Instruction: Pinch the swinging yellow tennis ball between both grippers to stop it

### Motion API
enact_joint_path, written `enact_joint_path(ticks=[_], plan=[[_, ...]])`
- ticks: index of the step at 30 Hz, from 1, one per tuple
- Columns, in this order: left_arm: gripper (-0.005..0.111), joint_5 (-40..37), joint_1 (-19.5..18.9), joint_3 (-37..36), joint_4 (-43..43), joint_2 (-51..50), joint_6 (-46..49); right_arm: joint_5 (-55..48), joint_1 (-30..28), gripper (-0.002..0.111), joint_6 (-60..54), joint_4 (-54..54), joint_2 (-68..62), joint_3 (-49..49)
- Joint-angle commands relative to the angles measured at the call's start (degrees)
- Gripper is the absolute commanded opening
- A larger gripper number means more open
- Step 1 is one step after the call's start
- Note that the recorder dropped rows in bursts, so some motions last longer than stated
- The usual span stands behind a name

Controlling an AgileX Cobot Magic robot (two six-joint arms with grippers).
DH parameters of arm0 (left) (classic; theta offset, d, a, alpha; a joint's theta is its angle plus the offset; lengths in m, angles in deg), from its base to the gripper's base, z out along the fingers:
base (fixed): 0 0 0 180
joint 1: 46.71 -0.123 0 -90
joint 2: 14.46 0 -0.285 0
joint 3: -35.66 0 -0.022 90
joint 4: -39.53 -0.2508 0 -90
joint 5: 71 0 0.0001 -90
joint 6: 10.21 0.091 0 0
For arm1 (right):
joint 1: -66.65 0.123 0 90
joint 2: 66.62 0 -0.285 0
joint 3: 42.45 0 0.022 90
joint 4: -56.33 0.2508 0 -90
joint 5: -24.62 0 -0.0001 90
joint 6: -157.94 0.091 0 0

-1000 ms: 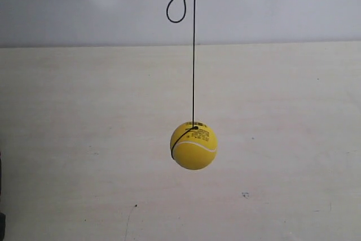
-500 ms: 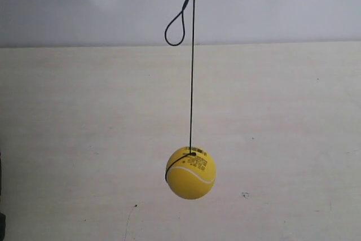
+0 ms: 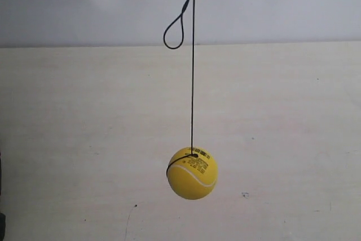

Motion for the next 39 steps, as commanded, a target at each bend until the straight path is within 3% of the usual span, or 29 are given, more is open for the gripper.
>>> enact_joint_path(ticks=[1,5,13,18,26,39], plan=[[0.005,-0.25,-0.19,-0.22,0.14,0.14,0.01,0.3,-0.06,0.0,-0.17,6.65,0.17,0.22],[0.005,-0.25,-0.19,-0.22,0.14,0.14,0.01,0.3,-0.79,0.0,-0.17,7.08,0.17,0.22],[0.005,-0.25,-0.19,-0.22,0.14,0.14,0.01,0.23,-8.28,0.0,-0.17,20.45,0.17,0.22],[0.005,-0.25,-0.19,-0.22,0.14,0.14,0.01,0.23,-11.62,0.0,-0.17,20.05,0.17,0.22],[0.005,-0.25,-0.19,-0.22,0.14,0.14,0.01,0.25,-11.63,0.0,-0.17,20.05,0.17,0.22],[0.005,-0.25,-0.19,-0.22,0.14,0.14,0.01,-17.96,-11.63,0.0,-0.17,20.05,0.17,0.22]])
